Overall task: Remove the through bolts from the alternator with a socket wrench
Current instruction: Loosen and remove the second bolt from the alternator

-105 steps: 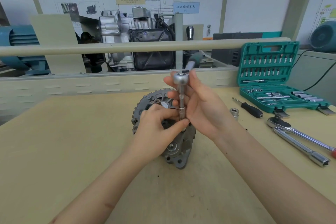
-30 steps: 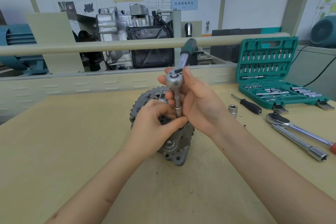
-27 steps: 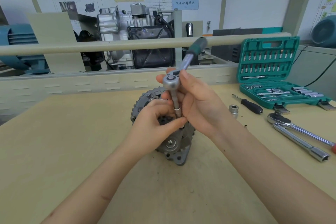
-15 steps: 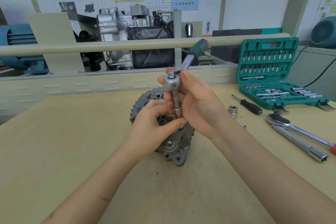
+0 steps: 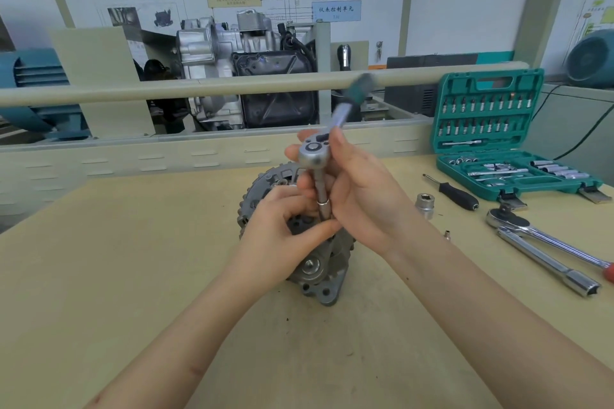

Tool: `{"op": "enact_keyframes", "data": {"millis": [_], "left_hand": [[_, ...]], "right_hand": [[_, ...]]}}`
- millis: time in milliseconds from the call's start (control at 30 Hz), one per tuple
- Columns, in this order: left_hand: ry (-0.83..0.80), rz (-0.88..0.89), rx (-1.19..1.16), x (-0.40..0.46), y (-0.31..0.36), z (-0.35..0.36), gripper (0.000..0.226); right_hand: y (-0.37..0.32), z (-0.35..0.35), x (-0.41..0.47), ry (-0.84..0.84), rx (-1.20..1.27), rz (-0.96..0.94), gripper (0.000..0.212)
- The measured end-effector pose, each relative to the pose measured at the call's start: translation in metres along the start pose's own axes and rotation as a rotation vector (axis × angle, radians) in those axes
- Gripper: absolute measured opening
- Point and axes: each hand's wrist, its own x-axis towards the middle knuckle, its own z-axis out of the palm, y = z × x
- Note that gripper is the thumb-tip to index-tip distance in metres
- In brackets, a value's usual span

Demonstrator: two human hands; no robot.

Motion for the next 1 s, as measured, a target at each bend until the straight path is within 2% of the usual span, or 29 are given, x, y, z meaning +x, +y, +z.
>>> {"op": "enact_keyframes", "data": {"millis": [100,233,333,400,533,600,667,767,867,1000], "left_hand": [[-0.032,-0.027,-0.01,-0.0005,-0.001,-0.0017,0.021],[0.078,0.005,0.018,-0.0019,-0.0006,-0.0003,0.011],[0.093,0.012,0.054,-0.002,0.0008,0.0016,0.024],[0.082,0.025,0.077,-0.0018,0.0006,0.0017,0.025],[-0.004,-0.059,-0.03,-0.0008,0.0016,-0.0023,0.008],[-0.027,-0.077,-0.075,-0.0012,0.0024,-0.0031,0.007],[0.004,-0.065,-0.056,-0.0019,0.0031,-0.0021,0.004],[0.07,-0.047,0.028,-0.0032,0.0043,-0.0012,0.019],[0.082,-0.031,0.042,-0.0026,0.0079,-0.0011,0.023],[0.026,-0.036,-0.031,-0.0001,0.0054,-0.0041,0.014]], "right_hand": [[-0.0019,0.0007,0.0005,-0.032,-0.057,0.051,0.038],[0.0009,0.004,-0.0023,-0.063,-0.007,0.028,0.025],[0.0008,0.0015,-0.0025,-0.019,0.078,-0.027,0.014],[0.0006,0.0004,-0.0019,0.004,0.108,-0.022,0.01],[-0.0018,0.0001,0.0013,0.002,0.014,0.019,0.035],[-0.0036,0.0002,0.0022,-0.022,-0.029,0.045,0.04],[-0.003,0.002,0.0013,-0.044,-0.037,0.049,0.036],[-0.0002,0.0039,-0.0007,-0.028,0.025,-0.001,0.021],[-0.0008,0.0014,-0.0007,0.031,0.06,-0.072,0.011],[0.0003,-0.0002,0.0011,0.063,0.048,-0.049,0.018]]}}
